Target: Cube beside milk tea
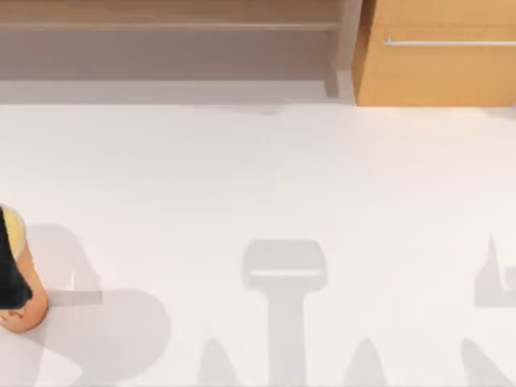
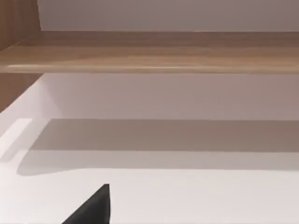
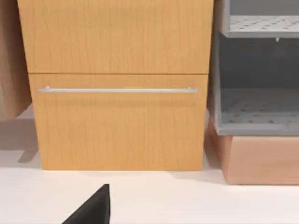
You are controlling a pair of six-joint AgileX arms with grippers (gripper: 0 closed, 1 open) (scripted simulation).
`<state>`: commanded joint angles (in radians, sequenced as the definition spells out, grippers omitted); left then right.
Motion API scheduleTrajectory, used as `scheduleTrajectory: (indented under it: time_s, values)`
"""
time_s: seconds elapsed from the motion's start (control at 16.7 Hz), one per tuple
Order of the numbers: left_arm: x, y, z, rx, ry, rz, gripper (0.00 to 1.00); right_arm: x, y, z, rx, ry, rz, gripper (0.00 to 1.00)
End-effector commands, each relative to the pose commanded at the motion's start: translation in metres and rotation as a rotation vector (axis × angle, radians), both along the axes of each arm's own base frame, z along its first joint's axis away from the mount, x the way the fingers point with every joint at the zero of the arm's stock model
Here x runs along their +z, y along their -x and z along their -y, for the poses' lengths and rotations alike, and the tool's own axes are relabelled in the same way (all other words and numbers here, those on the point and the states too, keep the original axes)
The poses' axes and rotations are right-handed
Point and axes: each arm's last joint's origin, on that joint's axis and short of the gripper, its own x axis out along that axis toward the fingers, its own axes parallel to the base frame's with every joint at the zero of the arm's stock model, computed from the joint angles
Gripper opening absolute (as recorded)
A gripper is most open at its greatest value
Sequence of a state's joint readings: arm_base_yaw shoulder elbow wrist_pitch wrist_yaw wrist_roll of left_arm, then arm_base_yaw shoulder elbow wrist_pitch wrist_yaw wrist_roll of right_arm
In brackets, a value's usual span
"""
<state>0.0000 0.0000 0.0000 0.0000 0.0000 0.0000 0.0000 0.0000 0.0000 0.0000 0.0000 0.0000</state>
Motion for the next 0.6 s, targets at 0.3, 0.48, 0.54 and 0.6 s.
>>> scheduleTrajectory:
  time_s: [0.3,0.48,0.54,0.6]
  values:
    - [0.017,-0.001,0.002,-0.017,0.0,0.003,1.0,0.0,0.0,0.0,0.0,0.0,0.0,1.0]
    - [0.06,-0.007,0.006,-0.039,-0.001,0.019,1.0,0.0,0.0,0.0,0.0,0.0,0.0,1.0]
    - [0.079,-0.012,0.007,-0.045,0.0,0.026,1.0,0.0,0.0,0.0,0.0,0.0,0.0,1.0]
    - [0.099,-0.019,0.009,-0.05,0.0,0.032,1.0,0.0,0.0,0.0,0.0,0.0,0.0,1.0]
